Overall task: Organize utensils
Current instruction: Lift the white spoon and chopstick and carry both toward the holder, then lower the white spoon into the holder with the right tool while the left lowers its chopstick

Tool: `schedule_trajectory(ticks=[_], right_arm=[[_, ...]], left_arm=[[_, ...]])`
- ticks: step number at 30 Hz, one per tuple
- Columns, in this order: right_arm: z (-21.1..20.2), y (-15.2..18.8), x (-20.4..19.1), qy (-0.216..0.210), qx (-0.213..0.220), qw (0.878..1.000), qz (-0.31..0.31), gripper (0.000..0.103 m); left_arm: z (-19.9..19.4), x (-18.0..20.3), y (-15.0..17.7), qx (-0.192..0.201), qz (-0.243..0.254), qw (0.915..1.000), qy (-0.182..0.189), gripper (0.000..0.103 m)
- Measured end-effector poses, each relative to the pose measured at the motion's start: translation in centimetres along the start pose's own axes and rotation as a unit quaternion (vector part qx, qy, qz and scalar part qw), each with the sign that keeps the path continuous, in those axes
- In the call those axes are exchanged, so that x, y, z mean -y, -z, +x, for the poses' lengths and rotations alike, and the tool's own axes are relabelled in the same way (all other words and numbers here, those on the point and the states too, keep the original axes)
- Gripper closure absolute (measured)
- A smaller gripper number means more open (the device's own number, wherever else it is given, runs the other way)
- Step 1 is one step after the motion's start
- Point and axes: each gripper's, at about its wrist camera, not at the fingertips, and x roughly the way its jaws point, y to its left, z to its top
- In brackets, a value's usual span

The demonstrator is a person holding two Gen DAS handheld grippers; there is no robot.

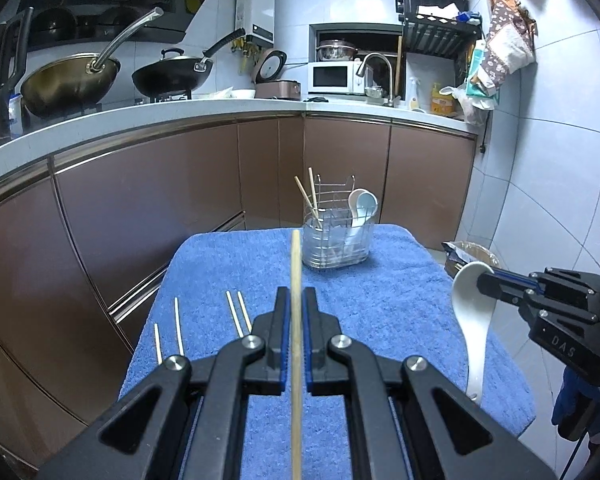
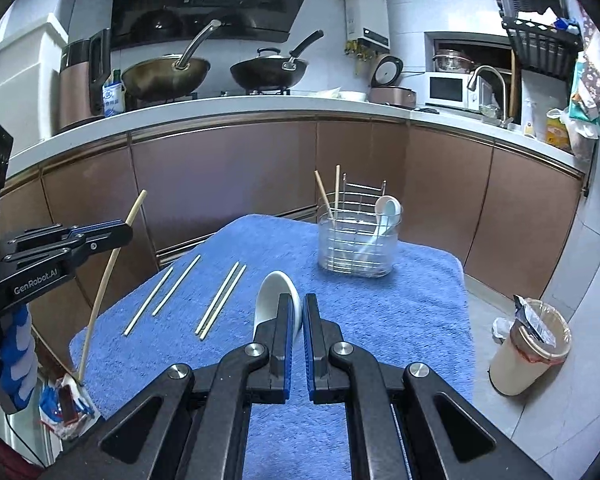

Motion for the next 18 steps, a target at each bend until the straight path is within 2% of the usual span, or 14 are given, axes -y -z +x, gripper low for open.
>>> schedule_trajectory(ticks=[7, 18], right_arm=[[0.6, 0.3, 1.4, 0.007, 0.007, 1.000, 0.017, 0.098], [3.0, 0.8, 4.1, 0.014, -0.002, 0.999, 0.037, 0.098]], left_arm=[[1.1, 0.6, -0.1, -0.003, 0.007, 1.0000, -0.005, 0.098], [5.4, 0.7, 0.2, -0.035, -0.004, 0.9993, -0.009, 0.098]])
